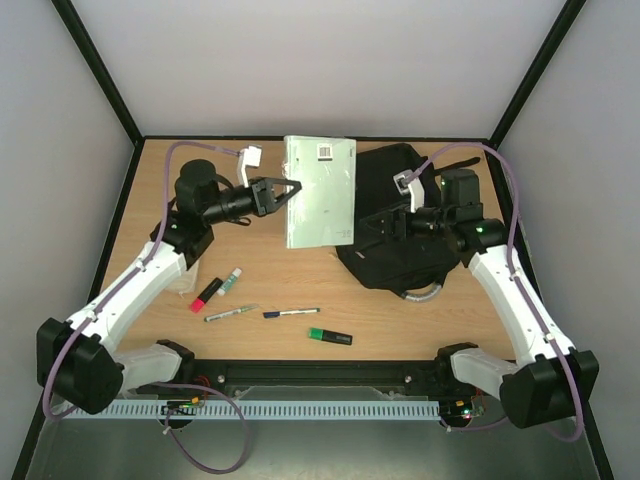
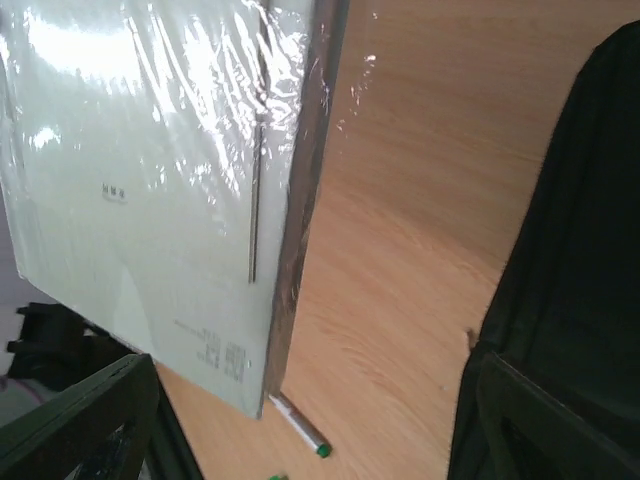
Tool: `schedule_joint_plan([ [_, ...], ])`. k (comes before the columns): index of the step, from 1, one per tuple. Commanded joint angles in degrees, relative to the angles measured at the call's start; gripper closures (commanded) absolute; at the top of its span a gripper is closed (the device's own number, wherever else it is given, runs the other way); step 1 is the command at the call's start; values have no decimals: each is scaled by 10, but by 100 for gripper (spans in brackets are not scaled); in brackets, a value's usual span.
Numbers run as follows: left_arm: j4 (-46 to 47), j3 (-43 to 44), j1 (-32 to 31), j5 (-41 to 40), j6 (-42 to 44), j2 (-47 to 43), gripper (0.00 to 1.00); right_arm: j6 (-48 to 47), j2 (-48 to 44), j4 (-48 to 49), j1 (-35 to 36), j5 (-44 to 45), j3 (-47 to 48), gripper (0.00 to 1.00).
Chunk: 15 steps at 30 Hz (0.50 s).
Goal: Pack the student bag
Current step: Pick up the book from the center of the board.
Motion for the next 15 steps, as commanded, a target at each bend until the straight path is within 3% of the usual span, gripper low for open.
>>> schedule_joint_plan([
  [1, 165, -13, -15, 37, -11, -8, 98, 3, 29, -6, -10, -92, 8, 12],
  [9, 269, -58, -17, 50, -45, -5, 98, 14, 48, 25, -11, -178, 14, 11],
  [15, 280, -67, -18, 38, -48, 4, 98, 19, 82, 23, -10, -203, 22, 11],
])
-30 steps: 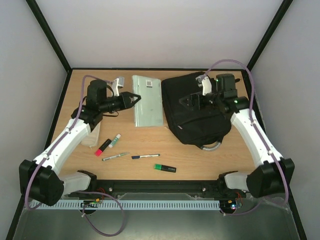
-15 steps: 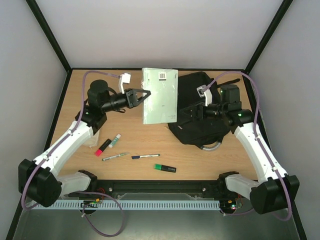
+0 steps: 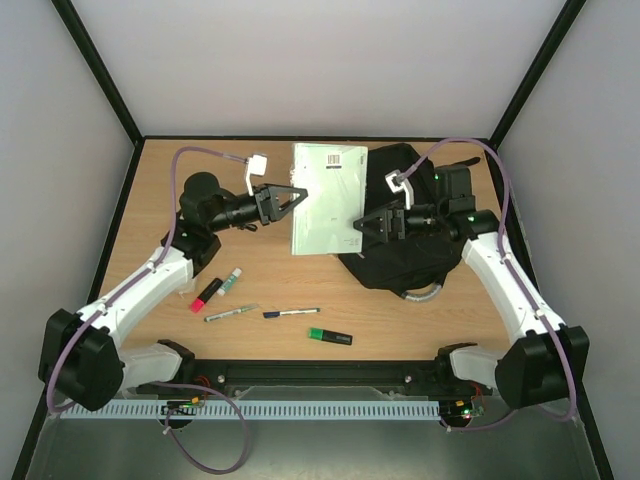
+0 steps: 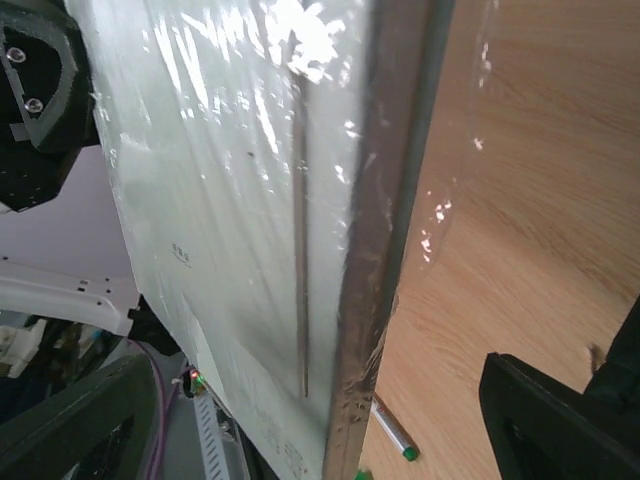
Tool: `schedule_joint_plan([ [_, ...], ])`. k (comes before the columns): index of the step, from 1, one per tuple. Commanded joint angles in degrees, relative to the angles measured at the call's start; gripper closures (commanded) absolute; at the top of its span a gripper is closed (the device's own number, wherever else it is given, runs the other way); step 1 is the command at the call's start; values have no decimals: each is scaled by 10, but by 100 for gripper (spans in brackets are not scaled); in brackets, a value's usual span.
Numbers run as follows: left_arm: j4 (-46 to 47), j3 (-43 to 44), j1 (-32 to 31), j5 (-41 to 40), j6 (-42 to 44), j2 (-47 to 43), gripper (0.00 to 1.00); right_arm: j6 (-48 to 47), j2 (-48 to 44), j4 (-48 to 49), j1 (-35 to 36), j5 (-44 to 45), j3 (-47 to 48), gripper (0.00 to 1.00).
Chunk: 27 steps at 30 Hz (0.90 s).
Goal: Pack the student bag
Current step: Pick up the book from the center of the board.
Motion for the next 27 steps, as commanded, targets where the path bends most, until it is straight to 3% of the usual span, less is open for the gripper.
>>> schedule_joint_plan([
  [1, 131, 4, -1, 5, -18, 1, 98, 10, 32, 8, -2, -61, 17, 11],
  [7, 221, -8, -1, 18, -84, 30, 98, 34, 53, 47, -3, -117, 22, 12],
  [12, 275, -19, -1, 20, -121, 55, 98, 37, 67, 52, -3, -158, 40, 18],
  [19, 283, -21, -1, 15, -123, 80, 98, 3, 89, -21, -3, -224, 74, 27],
  [27, 276, -22, -1, 11, -122, 99, 98, 40, 97, -36, -3, -256, 97, 39],
])
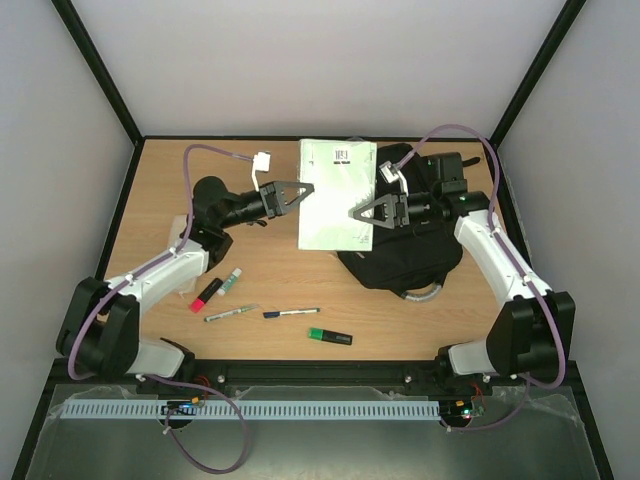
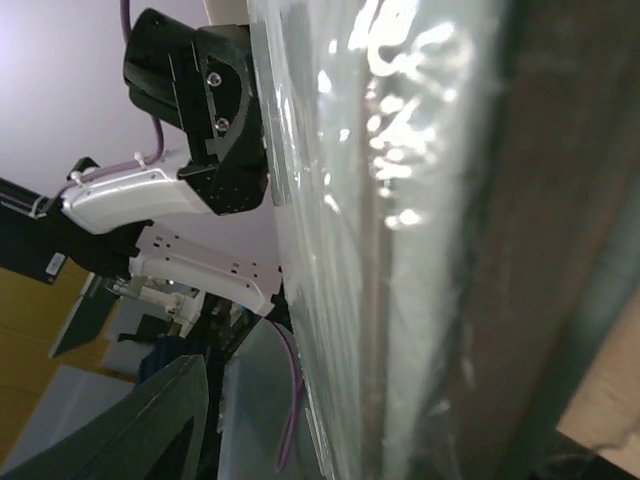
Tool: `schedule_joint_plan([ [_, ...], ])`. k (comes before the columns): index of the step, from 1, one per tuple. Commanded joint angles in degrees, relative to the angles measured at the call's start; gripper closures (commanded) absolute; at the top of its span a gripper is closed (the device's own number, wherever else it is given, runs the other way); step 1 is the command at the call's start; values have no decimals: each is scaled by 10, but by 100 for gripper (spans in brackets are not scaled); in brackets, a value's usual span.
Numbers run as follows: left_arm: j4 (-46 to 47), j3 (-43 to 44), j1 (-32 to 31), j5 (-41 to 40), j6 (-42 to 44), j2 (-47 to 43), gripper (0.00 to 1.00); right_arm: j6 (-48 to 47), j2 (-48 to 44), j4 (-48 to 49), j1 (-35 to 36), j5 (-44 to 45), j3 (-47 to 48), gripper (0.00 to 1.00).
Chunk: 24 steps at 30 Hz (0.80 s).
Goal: Pack the student bag
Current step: Pick up the book from the center of the board.
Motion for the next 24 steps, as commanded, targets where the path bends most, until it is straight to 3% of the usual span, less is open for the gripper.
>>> schedule_joint_plan([
  [1, 62, 3, 0, -13, 7, 9, 97, 19, -2, -24, 3, -65, 38, 40],
  [9, 81, -9, -1, -18, -12, 17, 96, 146, -26, 81, 3, 2, -1, 61],
  [18, 58, -9, -1, -16, -3, 17, 74, 164, -22, 96, 3, 20, -2, 89],
  [24, 23, -4, -1, -26, 4, 21, 37, 147, -29, 85, 1, 55, -9, 99],
])
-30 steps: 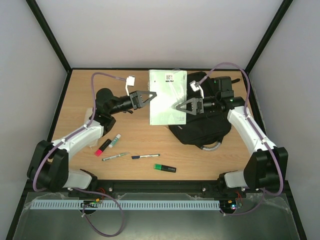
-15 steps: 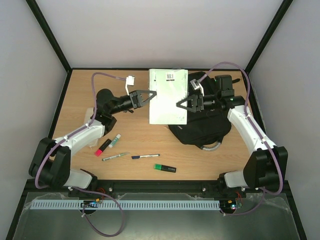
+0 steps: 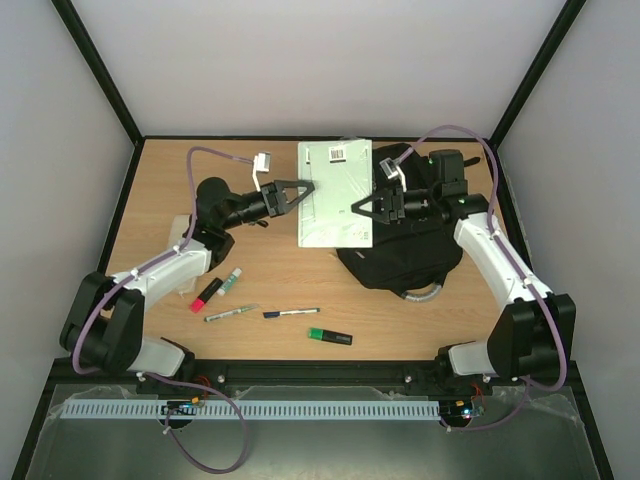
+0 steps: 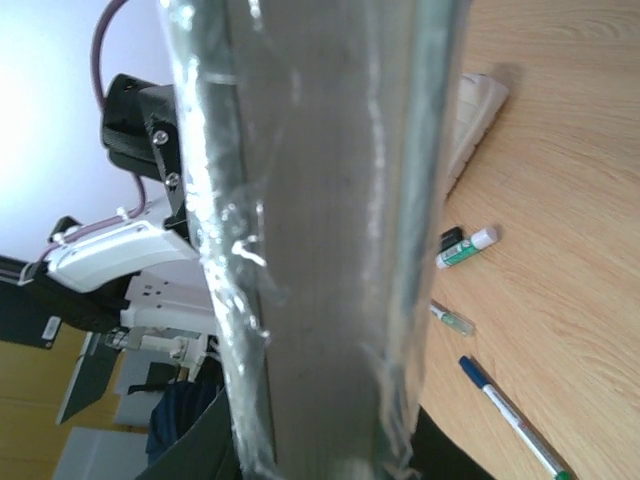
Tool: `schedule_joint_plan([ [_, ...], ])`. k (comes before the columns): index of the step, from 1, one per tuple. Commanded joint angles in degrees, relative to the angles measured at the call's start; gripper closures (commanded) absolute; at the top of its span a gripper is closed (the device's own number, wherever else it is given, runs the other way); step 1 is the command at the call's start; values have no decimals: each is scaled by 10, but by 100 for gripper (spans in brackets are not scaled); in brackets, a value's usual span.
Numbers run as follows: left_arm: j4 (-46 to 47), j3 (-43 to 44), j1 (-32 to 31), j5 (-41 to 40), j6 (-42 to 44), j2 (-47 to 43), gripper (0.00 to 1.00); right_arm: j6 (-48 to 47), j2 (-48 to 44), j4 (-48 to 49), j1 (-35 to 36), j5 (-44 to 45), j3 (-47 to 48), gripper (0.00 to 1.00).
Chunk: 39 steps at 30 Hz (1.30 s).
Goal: Pack the student bag
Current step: Pick up the book from the center of the board, then move the student bag to the center of the board.
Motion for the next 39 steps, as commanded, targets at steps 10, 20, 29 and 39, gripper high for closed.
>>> schedule_joint_plan([
  [10, -265, 22, -13, -76, 157, -22, 16, -93, -79, -15, -100, 141, -67, 99],
  [20, -471, 51, -146, -247, 332, 0, 18, -159, -184, -32, -267, 183, -161, 99],
  [29, -598, 224, -302, -482, 429, 149, 23, -167, -317, 53, -334, 344, -238, 99],
  [39, -609, 285, -227, -531, 231, 274, 33, -177, -375, 70, -334, 381, -260, 99],
])
